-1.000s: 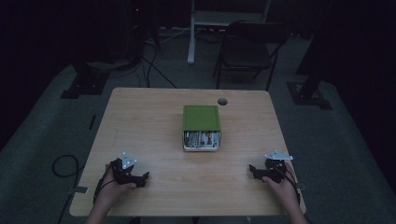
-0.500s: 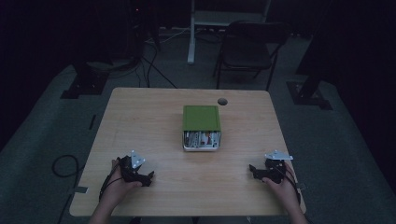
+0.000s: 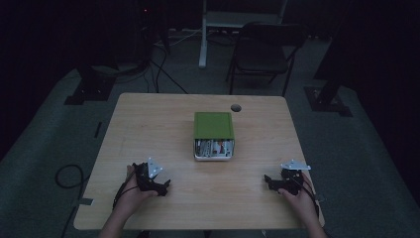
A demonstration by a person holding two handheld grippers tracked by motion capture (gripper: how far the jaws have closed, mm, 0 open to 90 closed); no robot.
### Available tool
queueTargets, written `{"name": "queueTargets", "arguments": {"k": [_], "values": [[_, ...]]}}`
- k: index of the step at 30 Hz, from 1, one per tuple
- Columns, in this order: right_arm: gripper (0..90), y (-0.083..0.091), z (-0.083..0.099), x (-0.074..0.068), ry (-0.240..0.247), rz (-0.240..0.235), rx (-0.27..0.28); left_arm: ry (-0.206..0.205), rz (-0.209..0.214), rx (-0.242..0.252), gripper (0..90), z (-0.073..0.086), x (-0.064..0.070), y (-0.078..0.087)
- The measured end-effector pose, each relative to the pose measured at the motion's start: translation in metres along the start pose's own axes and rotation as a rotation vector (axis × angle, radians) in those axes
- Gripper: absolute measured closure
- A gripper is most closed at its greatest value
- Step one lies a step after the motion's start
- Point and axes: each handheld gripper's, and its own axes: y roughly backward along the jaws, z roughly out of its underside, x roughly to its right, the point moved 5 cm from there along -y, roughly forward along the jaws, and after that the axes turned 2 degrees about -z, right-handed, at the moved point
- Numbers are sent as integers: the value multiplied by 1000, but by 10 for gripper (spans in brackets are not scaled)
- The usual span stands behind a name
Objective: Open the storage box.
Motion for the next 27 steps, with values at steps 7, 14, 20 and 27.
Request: {"name": "queueTargets", "arguments": {"k": [7, 14, 20, 27], "values": [[111, 0, 0, 0, 0, 0, 0, -24, 10, 4, 1, -7, 5, -4], [111, 0, 0, 0, 0, 0, 0, -71, 8, 12, 1, -14, 12, -7], [110, 0, 0, 0, -1, 0, 0, -94, 20, 15, 1, -21, 19, -11], [110, 0, 0, 0, 0, 0, 0, -123, 10, 35, 1, -30, 27, -14]]}}
